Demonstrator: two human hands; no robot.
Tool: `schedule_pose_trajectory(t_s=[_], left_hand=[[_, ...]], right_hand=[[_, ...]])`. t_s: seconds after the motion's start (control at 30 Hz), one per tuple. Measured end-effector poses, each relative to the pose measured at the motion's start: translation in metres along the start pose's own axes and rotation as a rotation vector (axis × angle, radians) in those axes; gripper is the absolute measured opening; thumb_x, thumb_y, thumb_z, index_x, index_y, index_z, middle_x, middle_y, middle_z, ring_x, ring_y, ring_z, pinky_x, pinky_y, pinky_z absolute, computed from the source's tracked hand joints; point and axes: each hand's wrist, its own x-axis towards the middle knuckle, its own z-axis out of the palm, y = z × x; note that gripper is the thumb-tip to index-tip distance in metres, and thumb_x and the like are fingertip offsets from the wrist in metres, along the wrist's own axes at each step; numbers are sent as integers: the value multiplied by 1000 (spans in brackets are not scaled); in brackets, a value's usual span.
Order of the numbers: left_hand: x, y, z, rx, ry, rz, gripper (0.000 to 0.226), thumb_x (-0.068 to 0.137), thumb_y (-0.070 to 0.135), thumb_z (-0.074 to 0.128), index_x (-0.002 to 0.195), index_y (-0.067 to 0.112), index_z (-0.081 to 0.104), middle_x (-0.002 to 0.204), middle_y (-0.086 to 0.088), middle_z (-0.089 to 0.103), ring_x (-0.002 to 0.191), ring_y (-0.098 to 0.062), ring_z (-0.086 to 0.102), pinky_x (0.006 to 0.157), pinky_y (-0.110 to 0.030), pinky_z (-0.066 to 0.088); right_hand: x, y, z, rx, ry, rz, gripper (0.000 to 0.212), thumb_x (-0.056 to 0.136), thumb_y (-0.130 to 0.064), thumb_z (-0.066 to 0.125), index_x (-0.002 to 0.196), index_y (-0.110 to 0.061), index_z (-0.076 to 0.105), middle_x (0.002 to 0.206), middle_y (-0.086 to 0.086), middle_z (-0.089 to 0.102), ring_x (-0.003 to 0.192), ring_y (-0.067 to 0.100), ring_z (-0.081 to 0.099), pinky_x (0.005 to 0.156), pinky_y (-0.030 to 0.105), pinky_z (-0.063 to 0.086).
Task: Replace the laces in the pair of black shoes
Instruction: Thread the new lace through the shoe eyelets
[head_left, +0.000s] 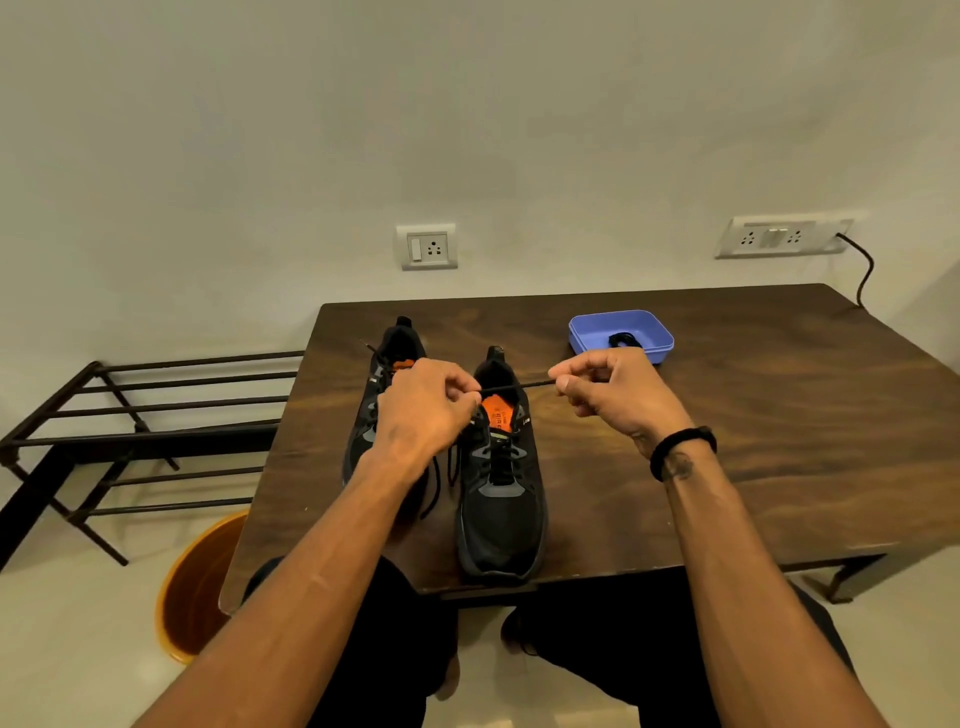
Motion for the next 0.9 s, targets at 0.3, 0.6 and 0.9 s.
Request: schedule_pose_trajectory(t_s=[0.3, 0.6, 0.9], left_hand=[[0, 10, 7, -118, -154, 254, 20, 90, 27, 79, 111, 27, 80, 90, 12, 78, 84, 3, 70, 77, -6, 50], [2, 2, 8, -119, -143, 167, 11, 93, 26, 75, 103, 26, 81, 82, 13, 73, 69, 8, 63, 65, -5, 46], [11, -6, 22, 1, -130, 126, 9, 96, 18, 66, 91, 22, 72, 84, 7, 70, 80, -7, 65, 78, -28, 54]], right_hand=[[-2, -5, 25, 19, -175, -13, 14, 95, -9, 72, 105, -5, 64, 87, 11, 79, 74, 17, 76, 65, 23, 59], [2, 1, 30, -78, -182, -35, 14, 100, -5, 64, 109, -9, 73, 90, 6, 80, 76, 8, 72, 70, 19, 59], [10, 13, 44, -375, -155, -91, 32, 98, -5, 60, 122, -25, 68, 85, -6, 74, 80, 6, 69, 77, 24, 54]])
